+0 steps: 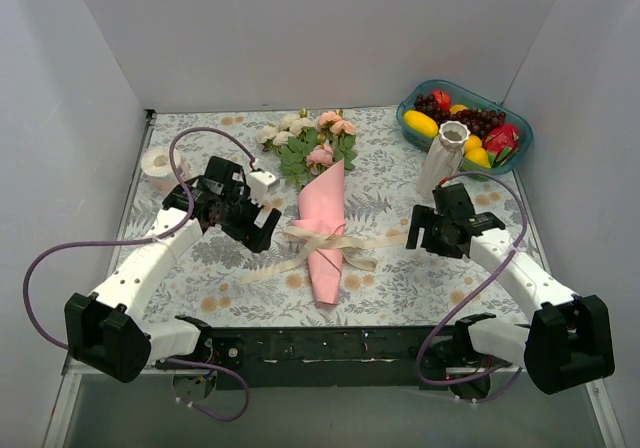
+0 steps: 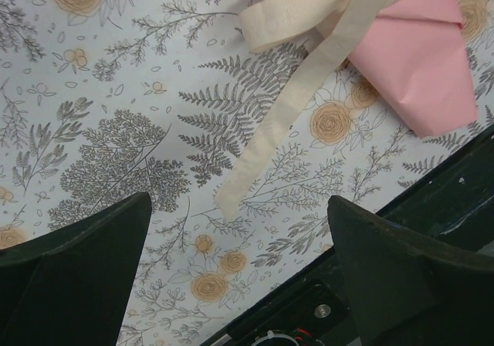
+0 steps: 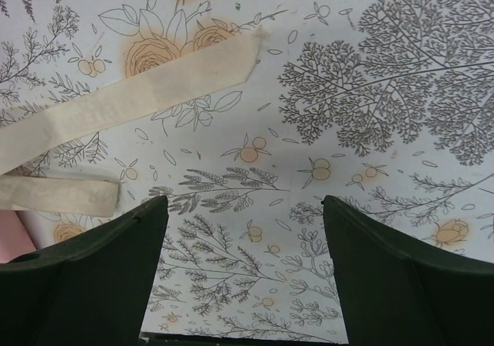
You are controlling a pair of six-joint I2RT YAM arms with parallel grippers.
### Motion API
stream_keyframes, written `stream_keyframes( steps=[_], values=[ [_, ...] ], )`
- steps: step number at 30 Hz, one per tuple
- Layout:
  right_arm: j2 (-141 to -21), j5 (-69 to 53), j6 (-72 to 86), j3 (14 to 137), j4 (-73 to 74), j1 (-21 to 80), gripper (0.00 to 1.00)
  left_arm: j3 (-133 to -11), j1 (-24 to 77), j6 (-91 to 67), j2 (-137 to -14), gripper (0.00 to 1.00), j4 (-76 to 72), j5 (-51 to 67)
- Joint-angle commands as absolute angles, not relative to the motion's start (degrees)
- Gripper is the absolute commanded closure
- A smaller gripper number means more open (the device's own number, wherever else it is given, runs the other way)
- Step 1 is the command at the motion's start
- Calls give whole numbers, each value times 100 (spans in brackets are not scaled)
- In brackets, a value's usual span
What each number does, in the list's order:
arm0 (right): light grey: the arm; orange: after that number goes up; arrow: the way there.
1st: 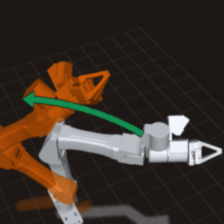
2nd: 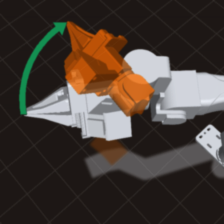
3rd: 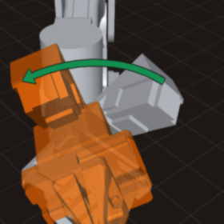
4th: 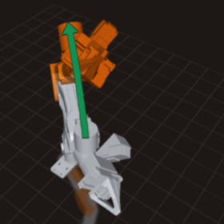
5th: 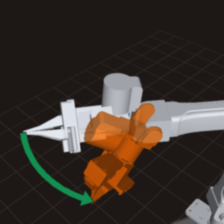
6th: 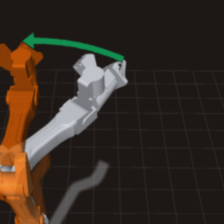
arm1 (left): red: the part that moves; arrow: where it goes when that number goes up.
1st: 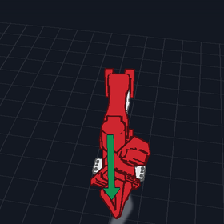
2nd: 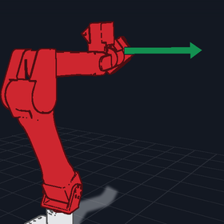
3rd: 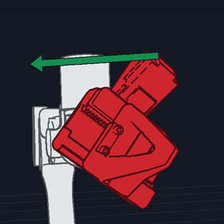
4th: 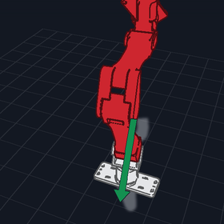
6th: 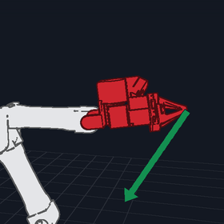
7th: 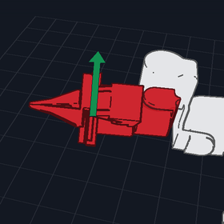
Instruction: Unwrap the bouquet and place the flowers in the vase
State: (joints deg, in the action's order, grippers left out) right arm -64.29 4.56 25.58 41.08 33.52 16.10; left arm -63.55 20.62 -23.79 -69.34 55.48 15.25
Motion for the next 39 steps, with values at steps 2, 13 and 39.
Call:
stream_keyframes(
  steps=[2,13,39],
  values=[
    [-6985,913,2918,4210,2900,2082,12,-5925,2513,-2171,-6917,2,5282,1021],
    [-7550,1626,3928,4473,2313,2443,17,-4975,3146,-2030,-7084,2,4308,501],
    [-7550,2039,4289,4474,2065,2848,23,-4412,3700,-1661,-8006,2,1961,1749]
  ],
)
